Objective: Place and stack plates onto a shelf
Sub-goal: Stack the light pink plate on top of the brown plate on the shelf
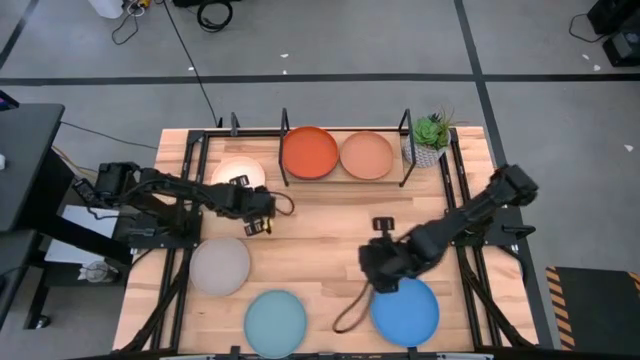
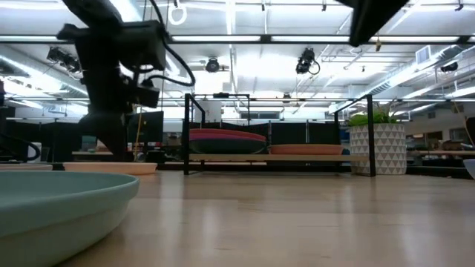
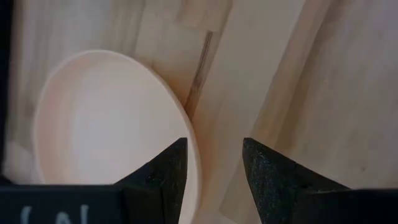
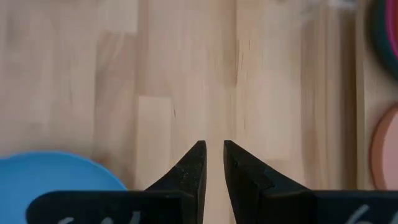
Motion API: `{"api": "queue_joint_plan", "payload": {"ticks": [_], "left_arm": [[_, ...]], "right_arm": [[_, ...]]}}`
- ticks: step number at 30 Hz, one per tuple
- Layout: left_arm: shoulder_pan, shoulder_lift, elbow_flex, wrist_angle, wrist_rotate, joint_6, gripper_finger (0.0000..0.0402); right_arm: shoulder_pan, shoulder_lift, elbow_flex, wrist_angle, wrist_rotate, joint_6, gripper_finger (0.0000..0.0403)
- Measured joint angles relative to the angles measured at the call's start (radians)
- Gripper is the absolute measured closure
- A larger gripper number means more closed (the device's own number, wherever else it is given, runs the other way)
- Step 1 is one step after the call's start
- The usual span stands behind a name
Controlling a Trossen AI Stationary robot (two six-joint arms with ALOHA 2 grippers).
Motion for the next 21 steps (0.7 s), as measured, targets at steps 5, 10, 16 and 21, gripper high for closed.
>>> {"api": "queue_joint_plan", "payload": {"ticks": [5,10,16,21], "left_arm": [[0.125,0.0,0.0,0.01,0.075,0.07,0.024],[0.225,0.0,0.0,0.013,0.118,0.105,0.024],[0.308,0.003,0.0,0.016,0.17,0.115,0.024],[0.319,0.003,0.0,0.023,0.198,0.114,0.024]], "right_arm": [[0.067,-0.129,-0.227,0.221,0.049,0.045,0.0341],[0.104,-0.195,-0.408,0.378,0.049,0.073,0.0341],[0.125,-0.224,-0.539,0.499,0.079,0.078,0.0341],[0.147,-0.228,-0.612,0.629,0.124,0.037,0.0341]]}}
